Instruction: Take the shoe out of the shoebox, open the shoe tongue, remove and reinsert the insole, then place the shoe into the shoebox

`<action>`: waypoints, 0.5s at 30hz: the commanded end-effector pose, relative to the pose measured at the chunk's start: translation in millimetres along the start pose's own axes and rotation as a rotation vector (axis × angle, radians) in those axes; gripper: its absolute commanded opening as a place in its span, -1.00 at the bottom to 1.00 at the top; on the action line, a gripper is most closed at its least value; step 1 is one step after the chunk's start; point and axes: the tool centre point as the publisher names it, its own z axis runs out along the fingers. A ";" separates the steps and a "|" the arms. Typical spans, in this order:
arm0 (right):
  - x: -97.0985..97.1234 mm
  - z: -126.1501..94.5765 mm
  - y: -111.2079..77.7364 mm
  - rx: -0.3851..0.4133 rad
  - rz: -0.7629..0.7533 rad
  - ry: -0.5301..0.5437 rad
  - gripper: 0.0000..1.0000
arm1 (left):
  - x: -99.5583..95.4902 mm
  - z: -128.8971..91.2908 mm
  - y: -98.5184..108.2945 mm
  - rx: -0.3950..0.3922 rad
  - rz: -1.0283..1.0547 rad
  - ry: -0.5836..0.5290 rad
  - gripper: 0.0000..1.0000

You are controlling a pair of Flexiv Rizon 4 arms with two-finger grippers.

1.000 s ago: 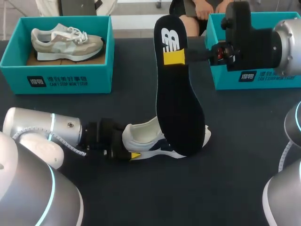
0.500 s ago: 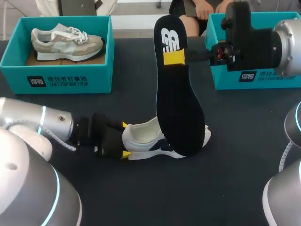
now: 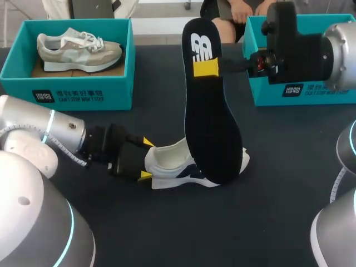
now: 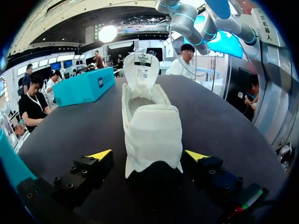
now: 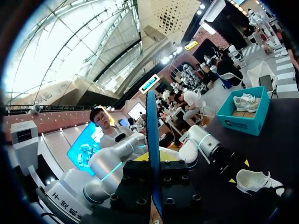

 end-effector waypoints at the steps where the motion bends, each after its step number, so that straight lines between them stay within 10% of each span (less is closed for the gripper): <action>1: -0.6 3.2 1.1 0.000 0.001 0.000 -1.00 | 8.6 -16.2 -25.5 -0.154 -0.023 -0.007 1.00; 15: -0.6 3.2 1.1 0.000 0.001 0.000 -1.00 | 5.2 -28.7 -56.6 -0.411 -0.062 -0.085 1.00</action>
